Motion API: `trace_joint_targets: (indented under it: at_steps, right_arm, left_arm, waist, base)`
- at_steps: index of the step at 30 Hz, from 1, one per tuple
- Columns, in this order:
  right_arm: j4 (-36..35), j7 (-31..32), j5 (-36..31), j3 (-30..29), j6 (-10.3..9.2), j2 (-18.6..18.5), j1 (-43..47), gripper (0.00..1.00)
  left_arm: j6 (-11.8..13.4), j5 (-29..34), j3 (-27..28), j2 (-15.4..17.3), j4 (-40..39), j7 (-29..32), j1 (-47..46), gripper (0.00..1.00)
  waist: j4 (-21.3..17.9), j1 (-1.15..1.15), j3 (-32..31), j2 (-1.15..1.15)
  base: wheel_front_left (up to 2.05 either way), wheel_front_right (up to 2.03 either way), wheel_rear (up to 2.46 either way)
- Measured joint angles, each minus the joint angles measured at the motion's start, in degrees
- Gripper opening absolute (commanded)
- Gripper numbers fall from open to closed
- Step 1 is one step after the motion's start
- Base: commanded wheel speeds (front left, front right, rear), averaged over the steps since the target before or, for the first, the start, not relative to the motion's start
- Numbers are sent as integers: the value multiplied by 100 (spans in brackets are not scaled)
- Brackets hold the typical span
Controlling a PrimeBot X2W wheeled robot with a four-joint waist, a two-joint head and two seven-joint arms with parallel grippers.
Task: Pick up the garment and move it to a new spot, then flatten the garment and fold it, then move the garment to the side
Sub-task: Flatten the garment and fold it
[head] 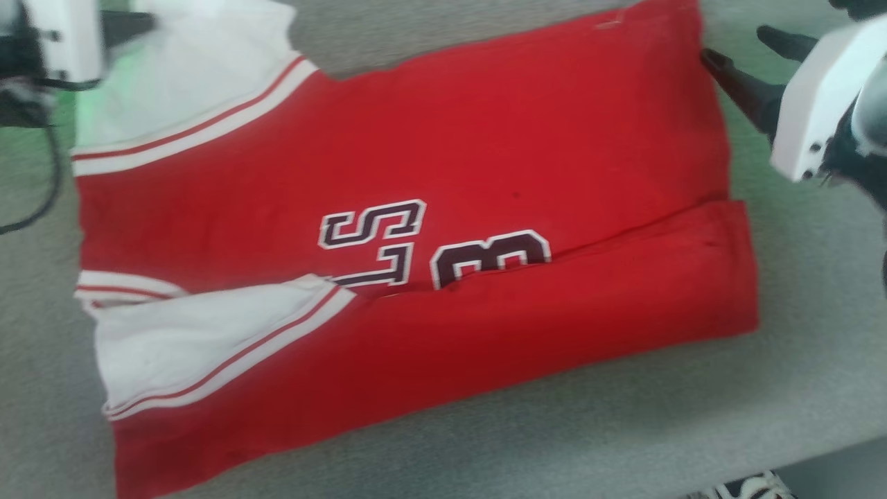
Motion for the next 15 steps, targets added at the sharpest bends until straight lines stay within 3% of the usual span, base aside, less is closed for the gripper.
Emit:
trace_joint_targets:
  at_steps: [4,10,11,12,13,15]
  right_arm:
    - [356,630,177,141,0,-66,-500,100]
    - [655,1084,253,433,0,-163,-807,100]
    - [690,1082,252,438,0,-176,-833,73]
    - [726,1049,252,432,0,-183,-842,29]
    - [750,988,253,434,0,-187,-843,6]
    - [793,839,267,439,0,-191,-827,0]
  left_arm:
    - [-23,-30,-80,-126,-287,-97,2,0]
    - [-24,-183,-142,-234,-544,-299,32,0]
    - [-24,-225,-157,-244,-573,-346,49,0]
    - [-25,-230,-180,-255,-600,-399,60,0]
    - [-25,-231,-203,-265,-633,-465,85,0]
    - [-25,-281,-225,-279,-713,-630,179,0]
  waist:
    - [235,0,62,0]
    - [513,0,143,0]
    - [547,0,145,0]
    - [576,0,141,0]
    - [599,0,125,0]
    - [637,0,66,0]
  base:
    - [0,0,0]
    - [0,0,0]
    - [0,0,0]
    - [0,0,0]
    - [0,0,0]
    - [0,0,0]
